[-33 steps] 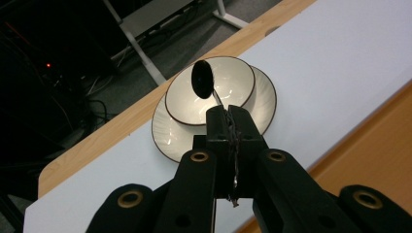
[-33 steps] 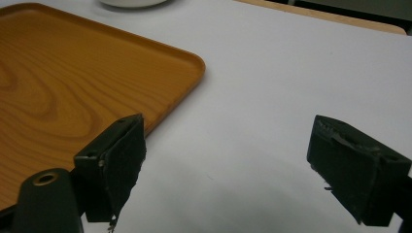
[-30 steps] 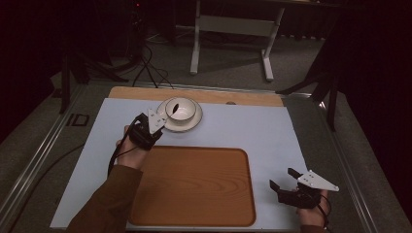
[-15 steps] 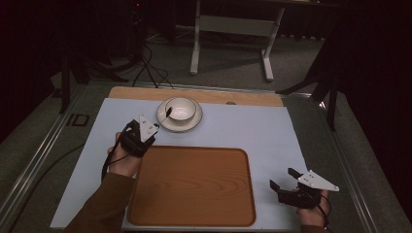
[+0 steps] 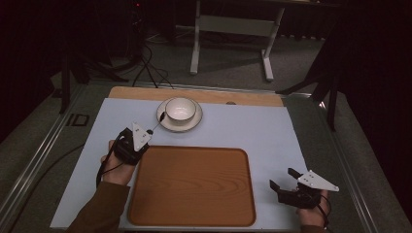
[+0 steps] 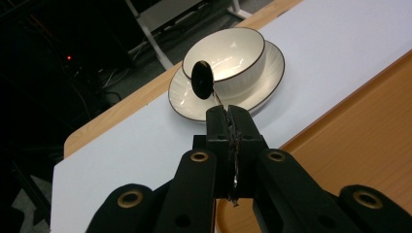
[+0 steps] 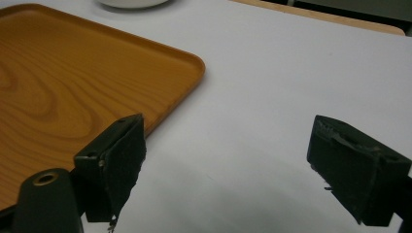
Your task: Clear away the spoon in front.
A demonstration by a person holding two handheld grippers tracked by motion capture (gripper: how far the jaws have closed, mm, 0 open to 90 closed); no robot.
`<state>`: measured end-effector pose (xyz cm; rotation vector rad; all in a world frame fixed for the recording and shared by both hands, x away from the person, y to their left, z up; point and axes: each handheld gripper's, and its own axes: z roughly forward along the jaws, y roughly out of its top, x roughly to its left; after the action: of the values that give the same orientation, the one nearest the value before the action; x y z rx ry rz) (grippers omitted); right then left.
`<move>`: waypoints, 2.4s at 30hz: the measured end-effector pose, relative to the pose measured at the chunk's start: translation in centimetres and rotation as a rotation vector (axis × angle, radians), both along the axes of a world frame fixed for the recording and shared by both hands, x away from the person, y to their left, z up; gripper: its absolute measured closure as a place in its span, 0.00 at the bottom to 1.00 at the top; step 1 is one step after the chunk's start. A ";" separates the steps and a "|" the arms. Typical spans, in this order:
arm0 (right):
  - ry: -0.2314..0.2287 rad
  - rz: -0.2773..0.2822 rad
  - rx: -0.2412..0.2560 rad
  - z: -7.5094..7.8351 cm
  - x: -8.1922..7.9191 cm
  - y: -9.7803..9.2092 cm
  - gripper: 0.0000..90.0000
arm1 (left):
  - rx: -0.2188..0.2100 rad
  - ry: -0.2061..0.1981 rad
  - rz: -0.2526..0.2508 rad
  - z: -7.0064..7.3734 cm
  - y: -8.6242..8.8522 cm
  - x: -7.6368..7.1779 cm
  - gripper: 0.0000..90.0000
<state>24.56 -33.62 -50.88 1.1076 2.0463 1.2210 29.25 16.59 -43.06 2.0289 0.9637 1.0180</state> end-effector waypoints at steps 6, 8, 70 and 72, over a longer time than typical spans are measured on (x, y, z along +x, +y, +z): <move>0.001 -0.001 0.000 0.0 0.0 0.0 0.15 | 0.008 0.004 0.006 -0.3 0.3 -0.5 0.98; 0.002 -0.001 0.000 0.0 0.0 0.0 0.15 | 0.014 0.003 0.008 -0.4 0.4 -0.7 0.98; -0.001 -0.004 -0.002 0.0 0.0 0.0 0.15 | 0.036 0.049 0.036 -4.7 2.1 -7.0 0.98; -0.001 -0.004 -0.002 0.0 0.0 0.0 0.15 | 0.042 0.047 0.033 -4.8 2.1 -7.4 0.98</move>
<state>24.55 -33.62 -50.92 1.1093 2.0430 1.2167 21.88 18.67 -47.91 2.0866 1.0111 1.0201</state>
